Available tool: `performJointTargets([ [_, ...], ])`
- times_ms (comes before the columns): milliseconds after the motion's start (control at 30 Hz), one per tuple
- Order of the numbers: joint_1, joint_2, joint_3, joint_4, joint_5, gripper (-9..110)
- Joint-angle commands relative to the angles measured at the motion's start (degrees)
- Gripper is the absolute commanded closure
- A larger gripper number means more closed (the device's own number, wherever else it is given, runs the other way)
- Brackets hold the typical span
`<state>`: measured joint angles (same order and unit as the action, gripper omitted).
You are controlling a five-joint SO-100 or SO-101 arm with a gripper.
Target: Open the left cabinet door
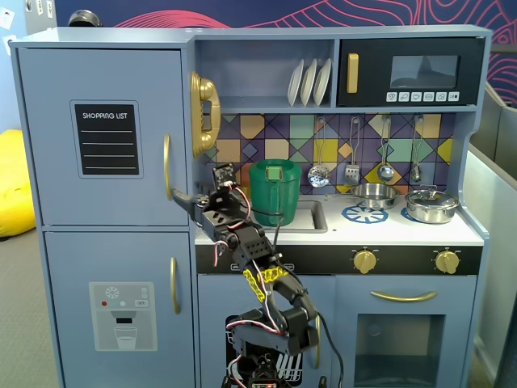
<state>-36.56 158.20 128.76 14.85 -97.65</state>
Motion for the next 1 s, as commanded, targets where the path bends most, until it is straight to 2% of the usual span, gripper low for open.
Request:
performJointTargets([
  [0, -0.8, -5.4, -7.2, -5.3, -1.0, 79],
  [733, -2.9, -26.3, -16.1, -16.3, 2.7, 81],
  [967, -12.4, -27.5, -17.3, -17.9, -2.7, 82],
])
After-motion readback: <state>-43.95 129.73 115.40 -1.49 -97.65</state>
